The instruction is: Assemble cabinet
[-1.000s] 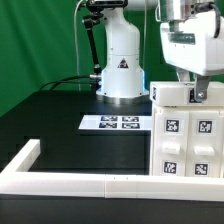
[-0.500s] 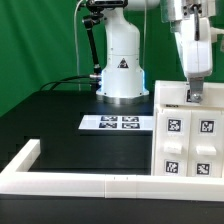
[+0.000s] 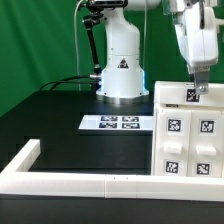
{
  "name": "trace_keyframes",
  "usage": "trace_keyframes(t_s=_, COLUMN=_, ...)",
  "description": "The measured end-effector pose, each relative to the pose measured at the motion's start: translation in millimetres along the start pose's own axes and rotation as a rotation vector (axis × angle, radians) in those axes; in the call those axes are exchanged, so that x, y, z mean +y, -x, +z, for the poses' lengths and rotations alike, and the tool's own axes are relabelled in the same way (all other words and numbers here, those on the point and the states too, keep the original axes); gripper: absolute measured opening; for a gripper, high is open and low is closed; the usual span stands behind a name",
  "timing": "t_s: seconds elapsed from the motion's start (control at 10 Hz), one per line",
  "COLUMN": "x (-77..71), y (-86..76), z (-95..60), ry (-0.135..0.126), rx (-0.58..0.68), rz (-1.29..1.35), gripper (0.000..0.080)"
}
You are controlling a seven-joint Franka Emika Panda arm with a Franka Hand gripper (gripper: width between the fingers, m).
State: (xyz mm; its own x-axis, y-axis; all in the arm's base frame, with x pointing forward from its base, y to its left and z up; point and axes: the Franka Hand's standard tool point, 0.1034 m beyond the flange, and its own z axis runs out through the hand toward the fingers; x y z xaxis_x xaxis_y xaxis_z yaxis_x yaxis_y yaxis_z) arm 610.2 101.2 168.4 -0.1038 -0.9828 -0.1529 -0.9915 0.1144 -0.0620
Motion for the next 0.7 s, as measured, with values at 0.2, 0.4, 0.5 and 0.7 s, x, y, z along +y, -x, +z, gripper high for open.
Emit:
trace_keyframes(t_s=0.2, x=-0.8, y=3.8, z=-7.4, ry=-0.010, rx=-0.006, rz=-0.009, gripper=0.0797)
trace_keyframes(t_s=0.4, x=-1.3, y=5.1, z=-7.6, ry=-0.011, rx=-0.016, rz=-0.038, gripper=0.0797)
trace_keyframes(t_s=0.5, x=-0.9, y=5.6, z=-7.0, ry=-0.010, rx=-0.016, rz=-0.039, gripper=0.0797)
trace_keyframes(t_s=0.7, x=-1.7, y=6.6, z=-8.5, ry=-0.006, rx=-0.011, rz=-0.229, gripper=0.0797)
